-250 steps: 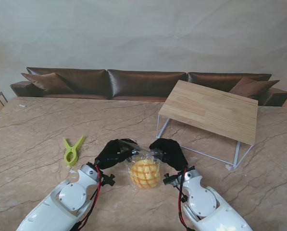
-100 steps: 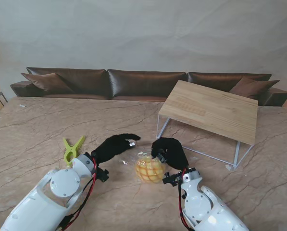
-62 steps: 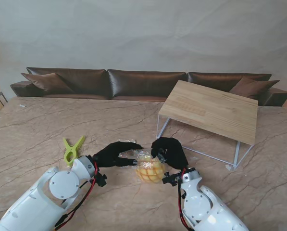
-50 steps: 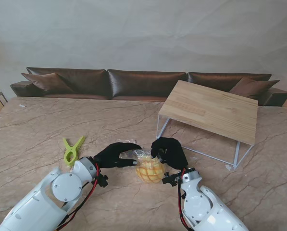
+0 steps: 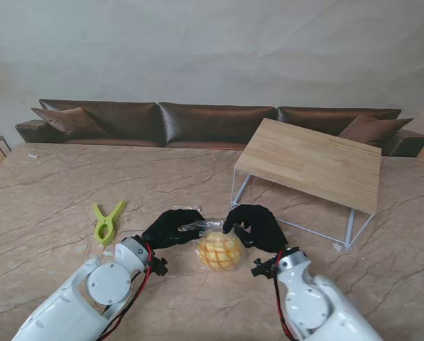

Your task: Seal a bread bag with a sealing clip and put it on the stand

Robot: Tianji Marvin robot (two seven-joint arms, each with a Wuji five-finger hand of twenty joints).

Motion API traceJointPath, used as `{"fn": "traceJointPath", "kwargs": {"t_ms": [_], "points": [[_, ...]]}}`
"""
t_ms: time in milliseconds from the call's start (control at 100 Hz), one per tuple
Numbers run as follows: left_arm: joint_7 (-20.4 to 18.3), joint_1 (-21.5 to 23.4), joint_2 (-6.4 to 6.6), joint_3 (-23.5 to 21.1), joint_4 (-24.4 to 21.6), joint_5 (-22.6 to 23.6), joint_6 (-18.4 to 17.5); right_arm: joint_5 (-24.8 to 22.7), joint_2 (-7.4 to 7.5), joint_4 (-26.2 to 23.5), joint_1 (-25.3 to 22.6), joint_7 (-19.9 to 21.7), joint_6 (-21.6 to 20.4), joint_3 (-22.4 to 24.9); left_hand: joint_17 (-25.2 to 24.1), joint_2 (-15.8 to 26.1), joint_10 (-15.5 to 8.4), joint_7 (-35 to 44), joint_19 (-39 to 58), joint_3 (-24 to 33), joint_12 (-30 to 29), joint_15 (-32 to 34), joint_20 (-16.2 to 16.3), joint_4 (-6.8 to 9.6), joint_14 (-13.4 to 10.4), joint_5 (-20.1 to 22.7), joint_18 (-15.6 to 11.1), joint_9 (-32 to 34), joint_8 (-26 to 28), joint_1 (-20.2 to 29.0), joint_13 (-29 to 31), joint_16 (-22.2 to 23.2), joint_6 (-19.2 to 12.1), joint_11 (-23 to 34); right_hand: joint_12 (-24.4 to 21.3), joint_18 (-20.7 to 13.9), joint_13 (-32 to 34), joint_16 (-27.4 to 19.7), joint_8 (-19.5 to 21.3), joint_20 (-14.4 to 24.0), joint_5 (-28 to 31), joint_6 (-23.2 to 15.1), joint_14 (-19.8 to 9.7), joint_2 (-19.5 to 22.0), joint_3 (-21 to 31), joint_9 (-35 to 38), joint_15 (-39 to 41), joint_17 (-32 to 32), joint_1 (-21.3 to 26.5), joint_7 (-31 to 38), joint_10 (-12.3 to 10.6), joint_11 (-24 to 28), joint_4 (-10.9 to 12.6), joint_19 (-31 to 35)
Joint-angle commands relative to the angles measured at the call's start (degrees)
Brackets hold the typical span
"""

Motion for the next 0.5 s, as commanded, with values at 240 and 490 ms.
{"fn": "traceJointPath", "kwargs": {"t_ms": [240,490], "points": [[2.9,1.7,-0.83,-0.4,-1.3,3.6,-0.2,6.2,3.1,-14.4,-8.0,5.9,10.7,7.0,0.9,-1.9,-1.4,2.7,3.1,5.4,0.6,3.3,0.2,-1.27,-0.1,2.2,-0.4,2.7,-1.9,0.0,1.8,1.1,-1.8,4.4,-7.5,-0.7,-10.1,-9.2,5.0,2.2,-13.7,8.9,0.0,8.1,-21.0,-9.4,-11.3,-8.8,-25.6,-12.2,1.6,-6.0,6.8,-10.0],[4.7,2.9,-0.74,-0.4,-2.7,6.8,-0.1,3.6,3.38,-18.1,-5.1,8.2,25.1,2.1,1.0,-2.9,-1.6,2.9,3.8,7.8,2.3,4.4,0.0,-0.97,-0.4,2.5,-0.2,2.7,-3.7,-1.5,2.0,1.7,-0.8,7.0,-11.0,-1.7,-14.5,-13.2,0.0,-0.1,-32.1,17.6,1.6,10.6,-26.6,-18.4,-16.2,-12.2,-28.4,-22.0,2.9,-7.7,6.8,-12.1]]}}
